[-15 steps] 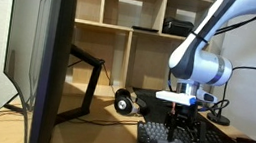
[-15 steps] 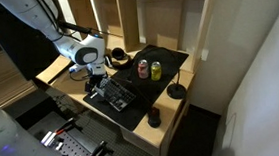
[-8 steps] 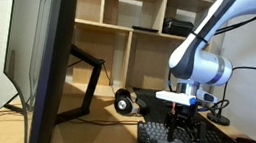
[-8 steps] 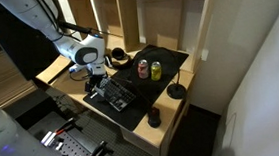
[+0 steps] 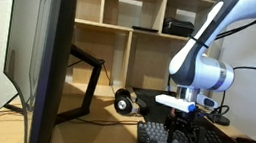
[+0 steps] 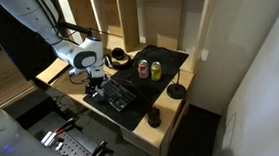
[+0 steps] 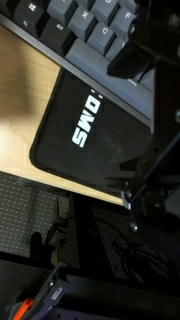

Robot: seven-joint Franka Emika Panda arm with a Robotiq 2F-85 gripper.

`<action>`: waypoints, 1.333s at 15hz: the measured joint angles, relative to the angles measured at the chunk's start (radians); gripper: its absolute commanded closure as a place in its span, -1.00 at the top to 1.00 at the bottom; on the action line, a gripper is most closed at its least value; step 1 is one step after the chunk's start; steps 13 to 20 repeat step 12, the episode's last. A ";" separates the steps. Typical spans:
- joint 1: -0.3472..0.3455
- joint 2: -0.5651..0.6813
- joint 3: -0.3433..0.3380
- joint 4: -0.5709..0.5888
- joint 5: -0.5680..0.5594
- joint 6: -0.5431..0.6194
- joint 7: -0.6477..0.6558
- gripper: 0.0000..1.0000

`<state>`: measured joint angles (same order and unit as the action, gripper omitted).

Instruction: Push the space key on the keyboard

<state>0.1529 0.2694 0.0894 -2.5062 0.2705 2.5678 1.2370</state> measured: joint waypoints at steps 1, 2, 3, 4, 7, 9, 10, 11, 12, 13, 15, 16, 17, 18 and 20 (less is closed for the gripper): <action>0.001 -0.003 0.000 -0.006 0.002 0.009 0.001 1.00; 0.002 -0.005 0.000 -0.011 0.004 0.017 0.001 1.00; 0.003 -0.008 0.001 -0.015 0.004 0.019 0.001 1.00; 0.003 -0.013 -0.001 -0.016 -0.005 0.009 0.003 1.00; -0.003 -0.083 -0.024 -0.029 -0.059 -0.178 -0.005 1.00; -0.019 -0.187 -0.041 -0.043 -0.077 -0.327 -0.031 1.00; -0.029 -0.247 -0.050 -0.051 -0.084 -0.379 -0.035 1.00; -0.041 -0.307 -0.058 -0.059 -0.092 -0.430 -0.040 1.00; -0.052 -0.358 -0.064 -0.067 -0.097 -0.466 -0.045 1.00; -0.052 -0.358 -0.064 -0.067 -0.097 -0.466 -0.045 1.00; -0.052 -0.358 -0.064 -0.067 -0.097 -0.466 -0.045 1.00; -0.052 -0.358 -0.064 -0.067 -0.097 -0.466 -0.045 1.00; -0.052 -0.358 -0.064 -0.067 -0.097 -0.466 -0.045 1.00; -0.052 -0.358 -0.064 -0.067 -0.097 -0.466 -0.045 1.00; -0.052 -0.358 -0.064 -0.067 -0.097 -0.466 -0.045 1.00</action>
